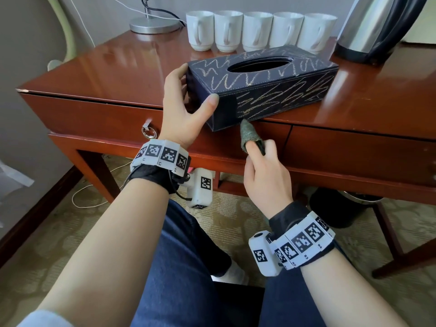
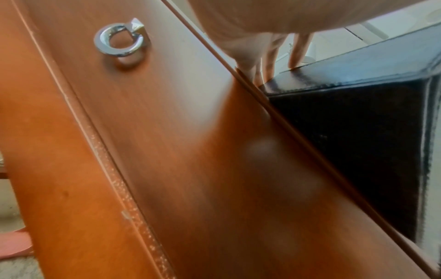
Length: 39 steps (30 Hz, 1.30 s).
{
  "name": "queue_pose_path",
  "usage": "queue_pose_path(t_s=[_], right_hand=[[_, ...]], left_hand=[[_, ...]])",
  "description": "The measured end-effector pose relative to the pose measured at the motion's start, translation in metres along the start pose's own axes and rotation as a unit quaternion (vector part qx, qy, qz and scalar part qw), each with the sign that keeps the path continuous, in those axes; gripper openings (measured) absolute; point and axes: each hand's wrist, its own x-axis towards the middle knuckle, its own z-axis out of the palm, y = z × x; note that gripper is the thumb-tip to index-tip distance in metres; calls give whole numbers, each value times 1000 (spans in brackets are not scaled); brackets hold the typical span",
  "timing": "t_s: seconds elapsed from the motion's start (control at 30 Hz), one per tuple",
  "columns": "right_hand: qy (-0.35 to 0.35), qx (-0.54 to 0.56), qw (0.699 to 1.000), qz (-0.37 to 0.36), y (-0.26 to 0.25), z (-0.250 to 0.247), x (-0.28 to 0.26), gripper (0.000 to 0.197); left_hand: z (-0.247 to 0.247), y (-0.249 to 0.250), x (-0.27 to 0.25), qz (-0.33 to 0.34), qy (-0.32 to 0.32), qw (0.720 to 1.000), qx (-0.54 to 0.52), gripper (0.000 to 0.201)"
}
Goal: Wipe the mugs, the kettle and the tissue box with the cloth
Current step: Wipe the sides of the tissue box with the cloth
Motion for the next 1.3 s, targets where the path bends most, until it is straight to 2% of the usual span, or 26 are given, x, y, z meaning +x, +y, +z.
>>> queue_pose_path(t_s=[0.1, 0.23, 0.43, 0.57, 0.77, 0.93, 1.07, 1.2, 1.3], right_hand=[[8, 13, 1000, -9, 0, -3, 2, 27], [9, 27, 999, -29, -4, -6, 5, 25], [19, 38, 998, -48, -10, -11, 10, 23], [30, 8, 998, -54, -11, -16, 15, 26], [27, -41, 997, -63, -24, -16, 31, 42], [41, -56, 995, -69, -35, -14, 42, 44], [37, -72, 994, -69, -40, -14, 45, 45], [32, -106, 993, -38, -37, -16, 44, 42], [25, -89, 995, -29, -34, -11, 41, 42]], left_hand=[[-3, -2, 2, -20, 13, 999, -46, 71], [-1, 2, 8, -53, 1, 995, -83, 86], [11, 10, 13, -109, 20, 986, -128, 96], [11, 11, 11, -112, 27, 985, -128, 114], [15, 16, 8, -85, 30, 994, -56, 97], [26, 19, 3, -100, 84, 987, -92, 77], [31, 20, 2, -117, 108, 983, -94, 75], [31, 23, 2, -122, 116, 983, -80, 73], [32, 24, 0, -125, 118, 982, -74, 68]])
